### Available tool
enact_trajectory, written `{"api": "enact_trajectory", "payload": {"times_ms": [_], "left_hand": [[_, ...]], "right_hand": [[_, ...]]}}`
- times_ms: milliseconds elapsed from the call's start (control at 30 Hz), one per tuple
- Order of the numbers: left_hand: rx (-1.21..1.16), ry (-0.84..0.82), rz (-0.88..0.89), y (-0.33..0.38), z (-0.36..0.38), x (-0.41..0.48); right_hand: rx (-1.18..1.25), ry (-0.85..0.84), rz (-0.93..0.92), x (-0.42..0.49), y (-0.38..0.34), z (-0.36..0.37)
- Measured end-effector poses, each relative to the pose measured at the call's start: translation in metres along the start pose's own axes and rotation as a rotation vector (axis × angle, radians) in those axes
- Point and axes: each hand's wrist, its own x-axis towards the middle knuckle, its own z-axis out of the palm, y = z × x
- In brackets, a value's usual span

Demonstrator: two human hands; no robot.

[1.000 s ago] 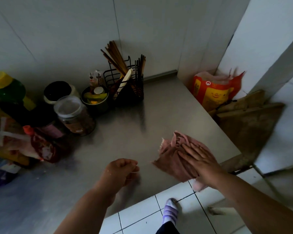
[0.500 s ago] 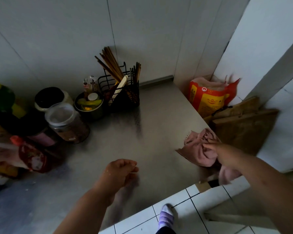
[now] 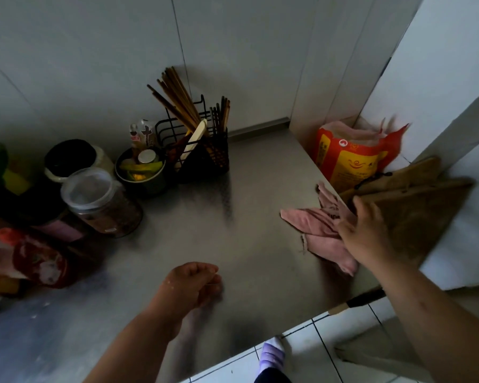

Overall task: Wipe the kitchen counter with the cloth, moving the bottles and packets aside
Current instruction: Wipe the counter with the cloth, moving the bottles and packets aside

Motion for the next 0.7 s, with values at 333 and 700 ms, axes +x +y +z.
{"api": "enact_trajectory", "payload": {"times_ms": [333, 700], "left_hand": [[-0.084, 0.056, -0.092, 0.003, 0.013, 0.028], [-0.191, 0.154, -0.065, 0.03, 0.0, 0.059]], "right_hand": [[-0.331, -0.154, -0.582, -0.032, -0.066, 0.086], [-0.412, -0.071, -0.32, 0.121, -0.042, 0.065]]}}
